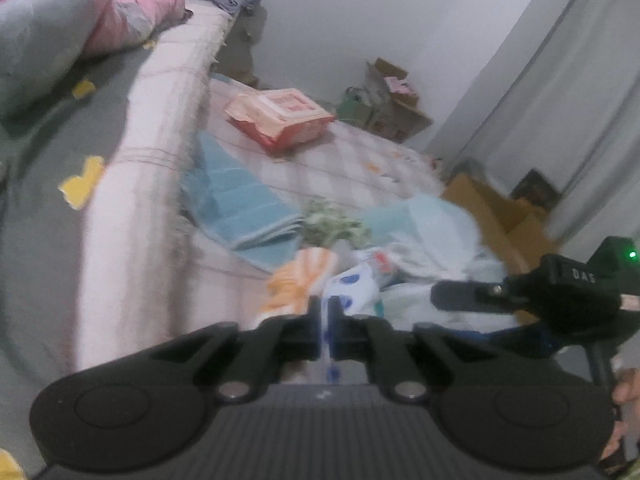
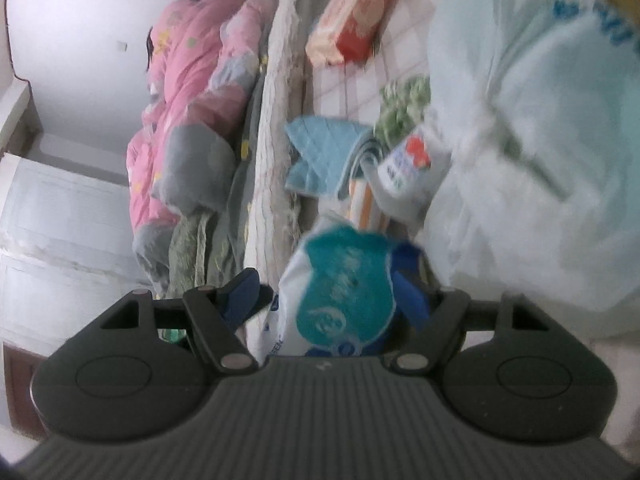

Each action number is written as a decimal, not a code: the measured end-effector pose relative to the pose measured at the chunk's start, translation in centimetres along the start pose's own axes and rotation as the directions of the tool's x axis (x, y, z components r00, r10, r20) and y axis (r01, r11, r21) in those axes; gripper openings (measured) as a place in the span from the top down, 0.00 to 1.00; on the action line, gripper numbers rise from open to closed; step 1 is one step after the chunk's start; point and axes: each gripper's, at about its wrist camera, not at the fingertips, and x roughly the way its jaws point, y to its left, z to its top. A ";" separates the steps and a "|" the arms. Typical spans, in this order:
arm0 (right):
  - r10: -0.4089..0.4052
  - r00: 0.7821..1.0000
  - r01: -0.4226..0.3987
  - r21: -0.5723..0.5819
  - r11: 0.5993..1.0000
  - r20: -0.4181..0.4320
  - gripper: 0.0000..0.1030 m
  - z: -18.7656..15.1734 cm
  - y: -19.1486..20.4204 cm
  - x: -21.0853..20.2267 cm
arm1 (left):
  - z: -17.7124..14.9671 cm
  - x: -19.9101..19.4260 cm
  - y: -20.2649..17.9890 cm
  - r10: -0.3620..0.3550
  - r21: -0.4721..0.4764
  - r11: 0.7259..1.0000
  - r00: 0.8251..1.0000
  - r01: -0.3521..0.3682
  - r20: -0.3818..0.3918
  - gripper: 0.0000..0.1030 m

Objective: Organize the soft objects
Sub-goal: 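Grasp the teal-blue wet wipes pack with the right gripper, then carry the teal wipes pack into the cardboard box and release it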

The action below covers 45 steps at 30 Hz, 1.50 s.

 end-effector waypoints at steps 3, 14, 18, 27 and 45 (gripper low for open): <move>-0.009 0.999 0.010 0.021 1.000 -0.033 0.28 -0.7 -0.3 1.8 | 0.2 -0.1 0.2 0.025 0.031 0.999 1.000 -0.025 -0.015 0.95; -0.038 0.997 0.044 0.075 0.996 -0.074 0.28 -1.3 -0.9 4.9 | 0.3 0.3 -0.2 -0.037 0.068 0.997 0.997 0.042 -0.068 0.72; -0.035 0.996 0.043 0.093 0.995 -0.084 0.28 -1.1 -1.4 5.3 | -0.2 0.2 -0.6 -0.063 0.104 0.992 0.995 0.071 -0.081 0.70; 0.010 0.996 0.004 0.156 0.988 -0.086 0.30 -0.7 -2.6 6.1 | -0.2 0.3 -1.4 0.015 0.158 0.987 0.997 -0.003 -0.071 0.68; 0.021 0.996 -0.009 0.133 0.991 -0.090 0.34 -1.0 -2.4 6.0 | -1.2 1.9 -2.4 0.021 0.154 0.988 0.987 0.003 -0.157 0.61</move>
